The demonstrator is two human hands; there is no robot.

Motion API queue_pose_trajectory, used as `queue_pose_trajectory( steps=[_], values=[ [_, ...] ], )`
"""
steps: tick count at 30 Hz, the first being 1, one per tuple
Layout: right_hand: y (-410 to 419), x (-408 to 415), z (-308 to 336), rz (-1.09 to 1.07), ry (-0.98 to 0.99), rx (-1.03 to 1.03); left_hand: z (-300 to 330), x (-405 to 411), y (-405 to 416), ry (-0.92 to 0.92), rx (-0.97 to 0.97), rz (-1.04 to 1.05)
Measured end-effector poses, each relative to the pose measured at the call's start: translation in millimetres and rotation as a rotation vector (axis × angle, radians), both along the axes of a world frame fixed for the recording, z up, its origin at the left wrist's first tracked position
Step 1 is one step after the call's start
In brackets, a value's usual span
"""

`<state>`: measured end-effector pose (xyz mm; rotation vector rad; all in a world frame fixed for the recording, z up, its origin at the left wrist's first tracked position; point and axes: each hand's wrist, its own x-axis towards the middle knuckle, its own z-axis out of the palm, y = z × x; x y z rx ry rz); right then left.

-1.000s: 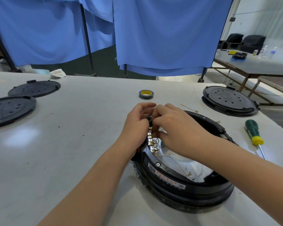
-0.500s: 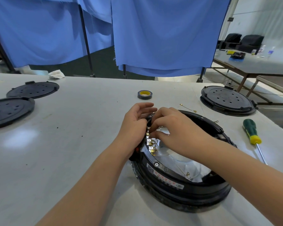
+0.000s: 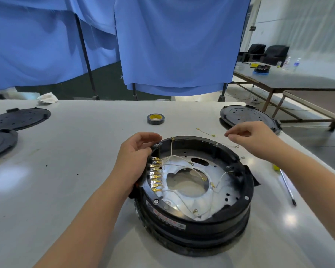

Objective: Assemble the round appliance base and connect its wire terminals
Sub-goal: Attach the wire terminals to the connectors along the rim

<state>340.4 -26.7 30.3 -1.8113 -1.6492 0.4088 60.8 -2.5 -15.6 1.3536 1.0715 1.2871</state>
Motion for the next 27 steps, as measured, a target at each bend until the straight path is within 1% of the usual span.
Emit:
queue_pose_trajectory(
  steps=[3, 6, 8, 13, 14, 15, 18, 19, 21, 23, 25, 27],
  values=[
    [7, 20, -23, -0.018, -0.115, -0.142, 0, -3, 0, 0.07, 0.047, 0.054],
    [13, 28, -48, -0.038, -0.194, -0.201, 1, -3, -1, 0.138, 0.1, 0.107],
    [16, 29, -58, -0.029, -0.253, -0.2, 0, -3, -1, 0.166, 0.117, 0.126],
    [21, 29, -66, -0.051, -0.387, -0.157, 2, -2, -3, 0.149, 0.096, 0.125],
    [20, 29, -66, -0.076, -0.377, -0.138, 2, -2, -4, 0.144, 0.088, 0.12],
    [18, 29, -63, -0.101, -0.325, -0.111, 3, -2, -5, 0.136, 0.08, 0.116],
    [8, 25, -42, -0.146, -0.093, -0.016, 5, 0, -7, 0.118, 0.063, 0.104],
    [5, 22, -33, -0.141, -0.049, 0.027, 6, 0, -8, 0.12, 0.063, 0.098],
    [-2, 9, -13, -0.087, 0.006, 0.124, 7, 1, -10, 0.131, 0.072, 0.084],
    [-11, -12, 4, 0.012, 0.055, 0.208, 8, 2, -12, 0.163, 0.085, 0.072],
    [-20, -36, 13, 0.129, 0.073, 0.239, 10, 3, -15, 0.183, 0.098, 0.059],
    [-24, -57, 13, 0.224, 0.037, 0.226, 14, 2, -17, 0.168, 0.111, 0.04]
  ],
)
